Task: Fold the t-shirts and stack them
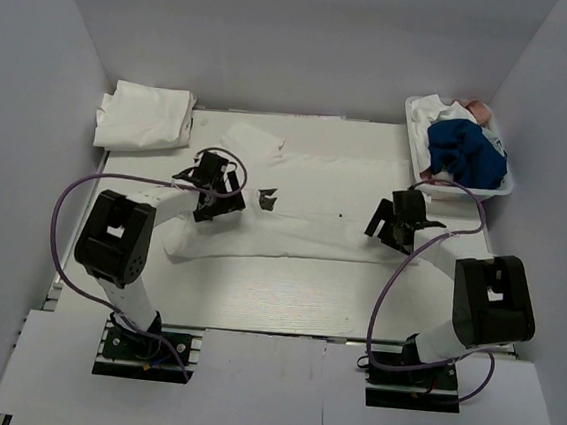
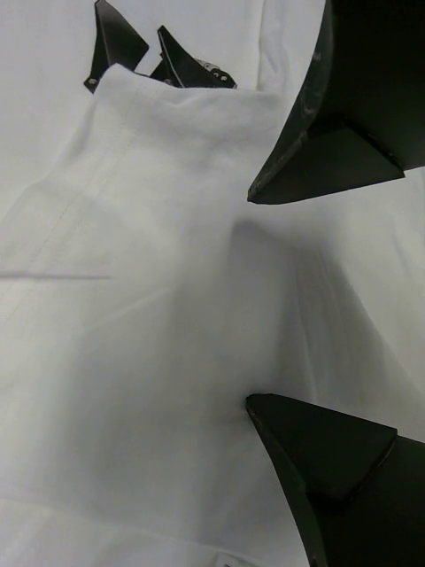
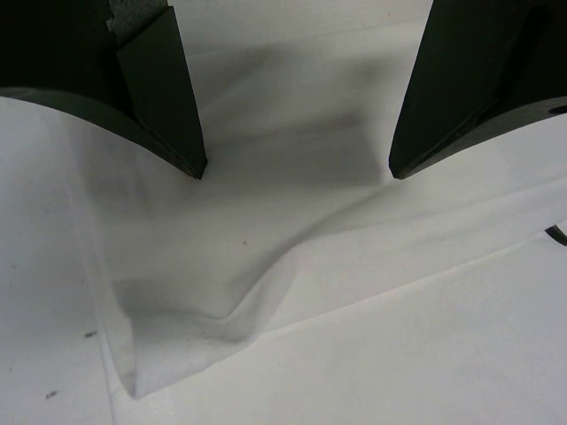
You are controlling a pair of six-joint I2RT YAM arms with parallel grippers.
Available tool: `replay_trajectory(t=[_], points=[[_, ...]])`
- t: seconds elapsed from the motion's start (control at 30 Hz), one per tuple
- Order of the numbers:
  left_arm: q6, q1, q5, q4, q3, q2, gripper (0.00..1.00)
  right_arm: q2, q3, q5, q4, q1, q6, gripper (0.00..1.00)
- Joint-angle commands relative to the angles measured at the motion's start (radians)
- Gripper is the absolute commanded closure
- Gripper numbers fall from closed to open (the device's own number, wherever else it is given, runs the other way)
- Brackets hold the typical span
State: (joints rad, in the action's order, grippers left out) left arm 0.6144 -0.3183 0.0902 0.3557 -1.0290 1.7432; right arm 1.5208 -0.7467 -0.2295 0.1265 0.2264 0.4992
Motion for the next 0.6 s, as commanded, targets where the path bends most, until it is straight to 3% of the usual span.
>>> replay_trajectory(t=[0.0,0.17,0.3,0.43,0.57], points=[[0.108,0.007,0.068,0.176,0.167,-0.051,0.01,-0.063,0.082,0.021,0.061,0.025,0.051,0.1],[0.188,0.007,0.092,0.267,0.28,-0.255,0.01,-0.236,0.217,0.005,0.102,0.088,0.111,0.1],[0.197,-0.002,0.138,0.339,0.248,-0.344,0.01,-0.362,0.213,0.013,0.157,0.126,0.092,0.1],[0.131,0.011,0.184,0.275,0.118,-0.386,0.01,-0.432,0.113,-0.03,0.15,0.131,0.055,0.1],[0.081,0.012,0.229,0.218,-0.07,-0.265,0.01,-0.389,0.034,-0.097,0.09,0.122,0.084,0.1]])
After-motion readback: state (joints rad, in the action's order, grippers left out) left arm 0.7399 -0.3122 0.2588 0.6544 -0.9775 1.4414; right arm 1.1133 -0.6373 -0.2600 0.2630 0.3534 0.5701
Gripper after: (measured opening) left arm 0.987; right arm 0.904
